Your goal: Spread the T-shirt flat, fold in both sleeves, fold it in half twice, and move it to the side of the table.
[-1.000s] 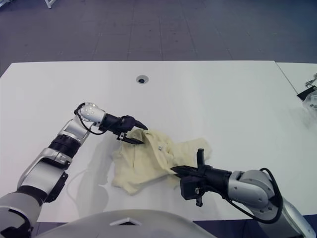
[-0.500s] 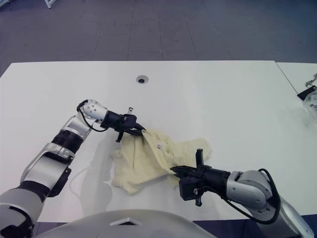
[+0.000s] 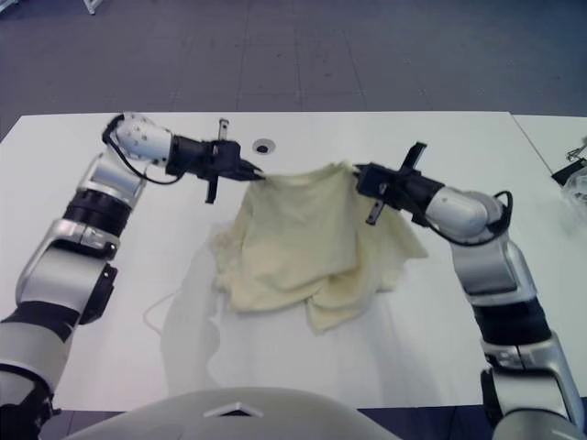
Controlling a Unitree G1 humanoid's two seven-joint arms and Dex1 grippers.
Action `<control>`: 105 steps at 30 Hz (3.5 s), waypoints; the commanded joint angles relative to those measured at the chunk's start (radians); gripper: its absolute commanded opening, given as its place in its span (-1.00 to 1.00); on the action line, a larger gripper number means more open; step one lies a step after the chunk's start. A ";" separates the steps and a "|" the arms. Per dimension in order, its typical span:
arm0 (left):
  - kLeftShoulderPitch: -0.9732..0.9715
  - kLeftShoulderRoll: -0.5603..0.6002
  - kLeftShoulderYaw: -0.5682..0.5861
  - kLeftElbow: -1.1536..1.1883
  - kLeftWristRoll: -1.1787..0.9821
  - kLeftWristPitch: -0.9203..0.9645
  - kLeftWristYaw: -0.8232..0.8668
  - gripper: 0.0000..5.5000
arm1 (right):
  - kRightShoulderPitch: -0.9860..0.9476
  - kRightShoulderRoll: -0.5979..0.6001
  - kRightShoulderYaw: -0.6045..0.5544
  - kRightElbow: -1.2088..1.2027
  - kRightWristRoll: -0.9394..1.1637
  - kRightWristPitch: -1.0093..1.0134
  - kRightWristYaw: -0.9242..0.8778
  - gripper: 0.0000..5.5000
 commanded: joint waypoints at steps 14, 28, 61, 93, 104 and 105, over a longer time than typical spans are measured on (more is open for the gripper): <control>-0.418 0.001 -0.090 0.461 0.396 -0.124 0.723 -0.99 | -0.663 0.122 0.085 0.880 -0.148 -0.512 -0.308 -1.00; 0.000 0.270 -0.103 -0.052 0.191 -0.418 0.404 -0.99 | -0.002 -0.141 -0.010 -0.078 0.253 -0.254 0.093 -1.00; 1.117 0.733 0.275 -1.453 -0.696 0.519 0.153 -0.44 | 0.943 -0.317 -0.277 -0.836 0.508 0.431 0.328 -0.49; 0.470 0.273 -0.052 -0.322 0.138 0.152 0.391 0.96 | 0.732 -0.215 -0.134 -0.442 0.143 0.265 0.025 0.95; 0.382 0.218 -0.192 -0.078 0.400 -0.040 0.571 0.96 | 0.857 -0.268 -0.190 -0.308 0.013 0.171 0.012 0.95; 0.360 0.209 -0.203 -0.041 0.418 -0.060 0.589 0.96 | 0.864 -0.272 -0.202 -0.304 0.008 0.176 0.014 0.95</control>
